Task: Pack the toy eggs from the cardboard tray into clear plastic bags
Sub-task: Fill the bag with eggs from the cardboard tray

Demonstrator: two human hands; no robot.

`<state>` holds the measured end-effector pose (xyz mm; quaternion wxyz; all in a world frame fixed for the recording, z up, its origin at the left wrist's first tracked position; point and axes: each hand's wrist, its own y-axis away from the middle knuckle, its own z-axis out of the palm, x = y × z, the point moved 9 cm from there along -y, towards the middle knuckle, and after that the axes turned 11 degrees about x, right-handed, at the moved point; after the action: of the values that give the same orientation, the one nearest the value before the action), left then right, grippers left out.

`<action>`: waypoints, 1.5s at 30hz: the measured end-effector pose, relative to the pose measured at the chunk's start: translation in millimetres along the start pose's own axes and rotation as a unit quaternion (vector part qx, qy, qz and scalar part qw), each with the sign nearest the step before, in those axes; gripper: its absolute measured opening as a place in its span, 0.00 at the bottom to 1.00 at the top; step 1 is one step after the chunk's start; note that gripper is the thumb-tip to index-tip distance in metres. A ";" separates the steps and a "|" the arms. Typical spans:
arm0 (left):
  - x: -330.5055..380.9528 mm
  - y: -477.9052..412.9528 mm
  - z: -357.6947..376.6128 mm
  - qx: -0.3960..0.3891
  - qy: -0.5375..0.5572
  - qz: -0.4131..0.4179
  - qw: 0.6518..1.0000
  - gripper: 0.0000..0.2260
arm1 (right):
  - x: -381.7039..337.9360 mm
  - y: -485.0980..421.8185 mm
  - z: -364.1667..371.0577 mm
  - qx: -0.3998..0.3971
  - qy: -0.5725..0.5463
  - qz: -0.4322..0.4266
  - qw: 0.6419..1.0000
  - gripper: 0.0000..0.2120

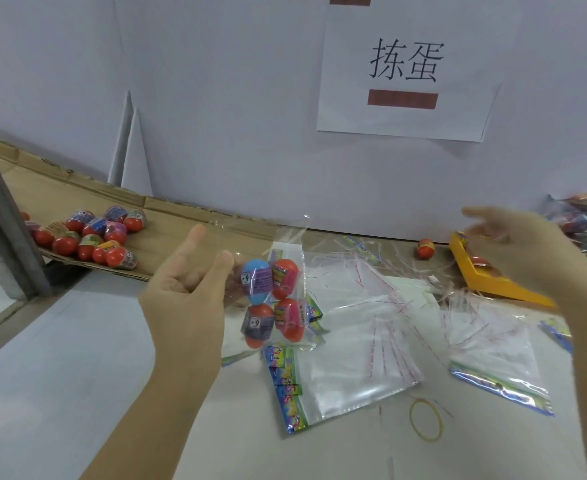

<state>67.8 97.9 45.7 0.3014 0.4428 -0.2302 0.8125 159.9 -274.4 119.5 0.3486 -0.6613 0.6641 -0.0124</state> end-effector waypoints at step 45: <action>-17.3 18.7 29.6 -0.149 -0.016 -0.128 0.980 0.07 | -121.8 79.1 102.3 -0.173 -0.563 0.183 0.787 0.14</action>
<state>79.4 60.7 43.7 0.4620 0.4312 -0.2949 0.7167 125.8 -111.1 58.7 0.5358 -0.4662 0.4497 0.5416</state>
